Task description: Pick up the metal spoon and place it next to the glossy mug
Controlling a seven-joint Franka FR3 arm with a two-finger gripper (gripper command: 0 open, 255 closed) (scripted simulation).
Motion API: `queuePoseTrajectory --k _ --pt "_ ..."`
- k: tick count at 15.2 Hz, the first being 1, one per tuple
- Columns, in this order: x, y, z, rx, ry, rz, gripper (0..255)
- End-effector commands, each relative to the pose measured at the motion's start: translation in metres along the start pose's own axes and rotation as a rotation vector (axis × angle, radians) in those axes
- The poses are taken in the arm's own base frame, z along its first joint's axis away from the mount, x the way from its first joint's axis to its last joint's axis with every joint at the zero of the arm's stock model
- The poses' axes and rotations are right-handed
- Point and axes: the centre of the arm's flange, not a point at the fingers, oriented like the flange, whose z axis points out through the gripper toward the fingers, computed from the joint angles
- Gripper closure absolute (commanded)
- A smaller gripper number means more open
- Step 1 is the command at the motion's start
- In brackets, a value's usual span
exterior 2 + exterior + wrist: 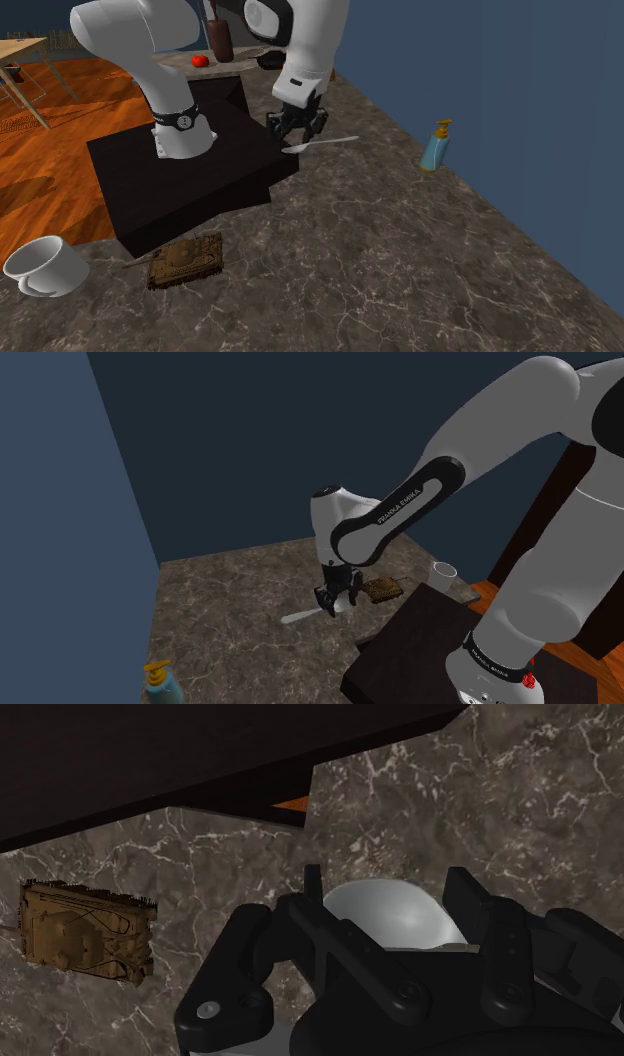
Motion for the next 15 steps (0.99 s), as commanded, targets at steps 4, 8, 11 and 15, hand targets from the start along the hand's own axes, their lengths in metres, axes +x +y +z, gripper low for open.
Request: queuePoseTrajectory --k 4,8,11,15 --pt "0.018 0.062 0.003 0.0 -0.001 -0.001 255" --pt "0.033 0.113 0.006 0.0 -0.001 -0.001 255" --pt "0.045 0.151 0.008 0.0 -0.001 -0.001 255" --pt "0.06 0.201 0.011 0.0 -0.001 -0.001 255"
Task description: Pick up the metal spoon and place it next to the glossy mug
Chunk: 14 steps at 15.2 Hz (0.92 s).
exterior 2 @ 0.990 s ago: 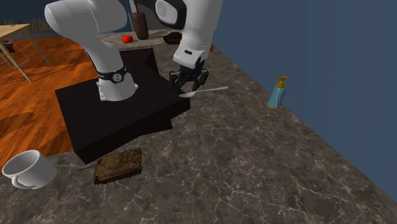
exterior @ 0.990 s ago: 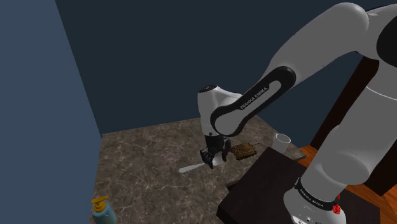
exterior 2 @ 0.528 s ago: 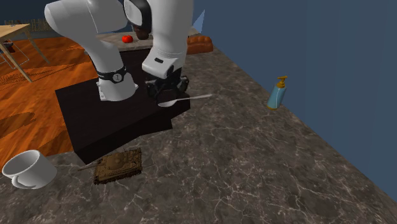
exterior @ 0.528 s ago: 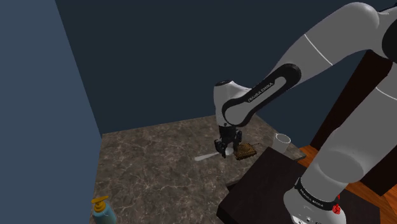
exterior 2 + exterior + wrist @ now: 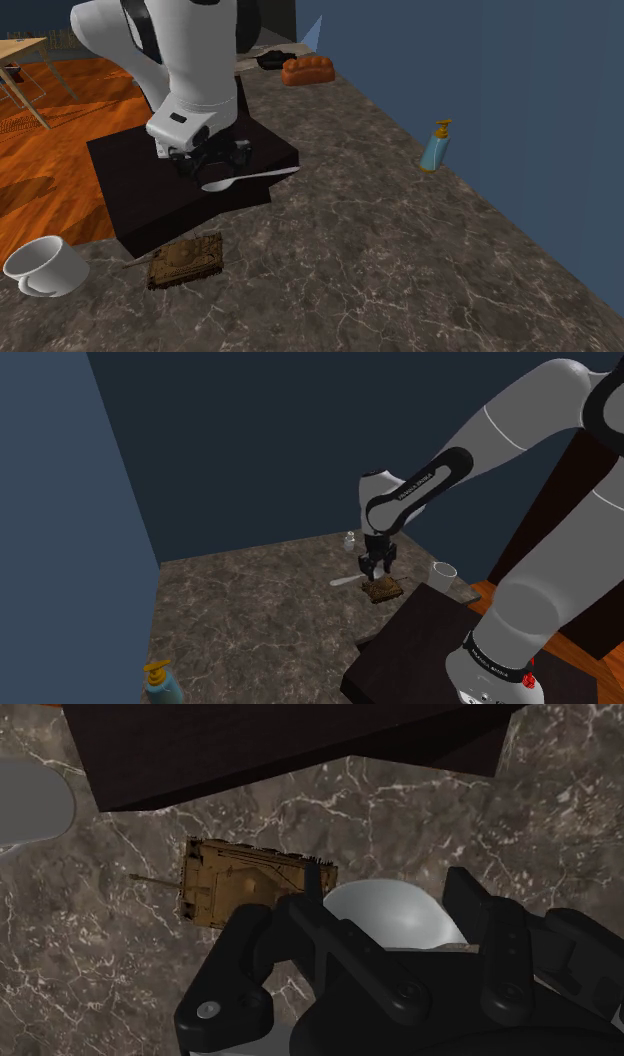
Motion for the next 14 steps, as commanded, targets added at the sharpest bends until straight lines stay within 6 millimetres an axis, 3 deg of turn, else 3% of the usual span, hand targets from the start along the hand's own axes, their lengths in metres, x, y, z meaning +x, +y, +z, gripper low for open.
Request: queuePoseTrajectory --k 1,14 --pt "0.007 0.023 0.001 0.0 0.0 -0.002 255" --pt "0.058 0.187 0.01 0.0 0.0 -0.002 255"
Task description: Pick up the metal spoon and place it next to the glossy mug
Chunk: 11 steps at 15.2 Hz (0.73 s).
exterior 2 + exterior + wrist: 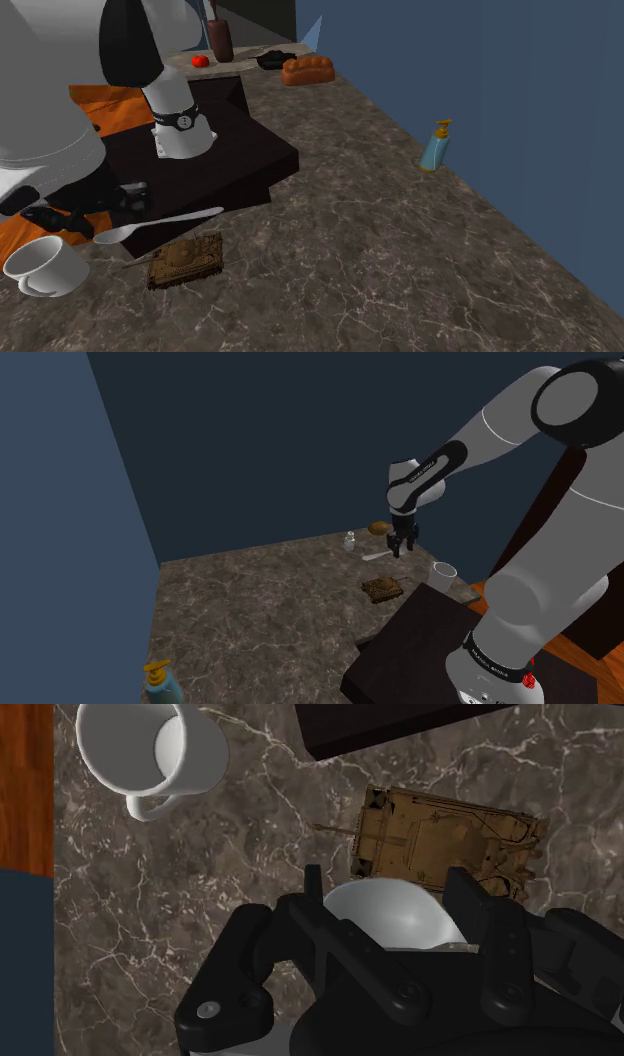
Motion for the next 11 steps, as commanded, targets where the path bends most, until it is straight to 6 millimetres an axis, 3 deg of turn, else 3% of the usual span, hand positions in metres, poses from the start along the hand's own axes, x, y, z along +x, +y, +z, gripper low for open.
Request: queuePoseTrajectory --k 1,7,11 --pt "0.007 0.027 0.004 -0.001 0.0 -0.002 255" --pt "0.03 0.102 0.008 -0.001 0.0 -0.002 255" --pt "0.036 0.105 0.024 -0.001 0.0 -0.002 255"
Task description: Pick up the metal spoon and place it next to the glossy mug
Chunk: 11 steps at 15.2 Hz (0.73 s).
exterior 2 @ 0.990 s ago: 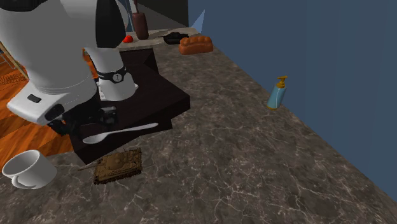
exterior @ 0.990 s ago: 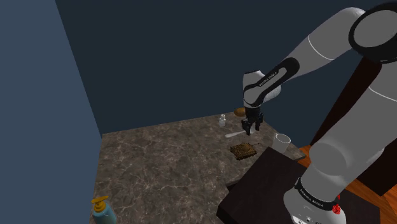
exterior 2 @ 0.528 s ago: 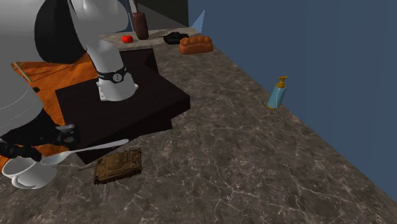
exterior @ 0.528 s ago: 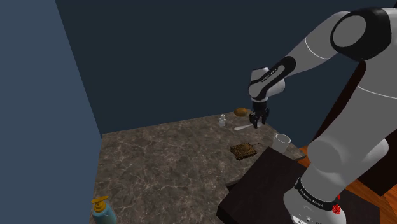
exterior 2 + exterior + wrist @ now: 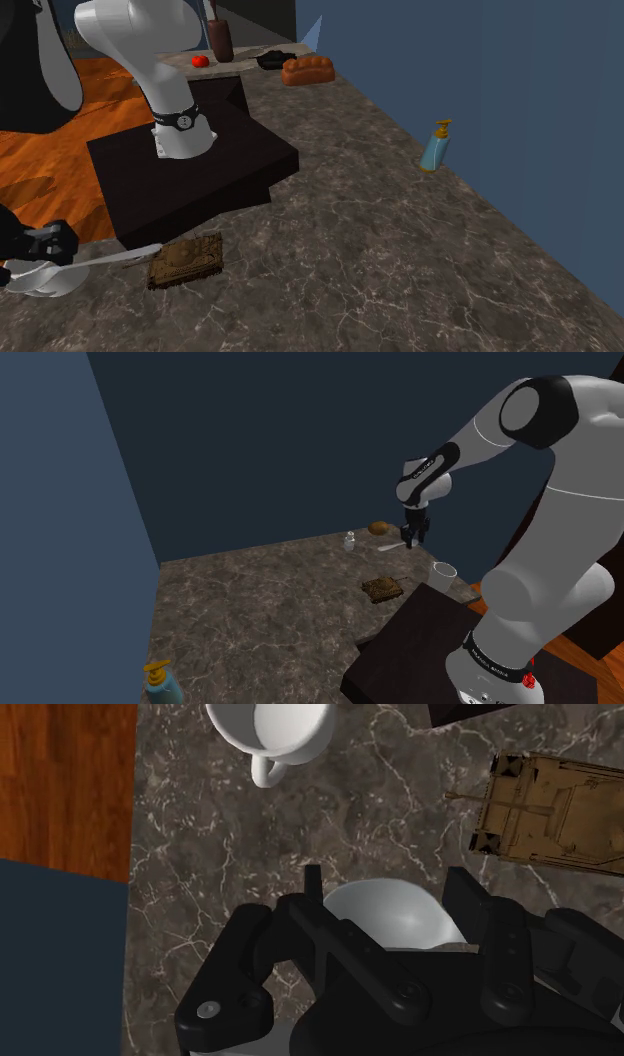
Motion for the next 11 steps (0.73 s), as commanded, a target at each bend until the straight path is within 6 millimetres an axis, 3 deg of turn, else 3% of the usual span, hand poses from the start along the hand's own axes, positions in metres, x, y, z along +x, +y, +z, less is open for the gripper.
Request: queuePoseTrajectory --k 1,11 --pt "0.003 0.001 0.01 0.0 0.0 -0.001 255" --pt "0.016 -0.006 0.061 0.0 0.0 -0.001 255"
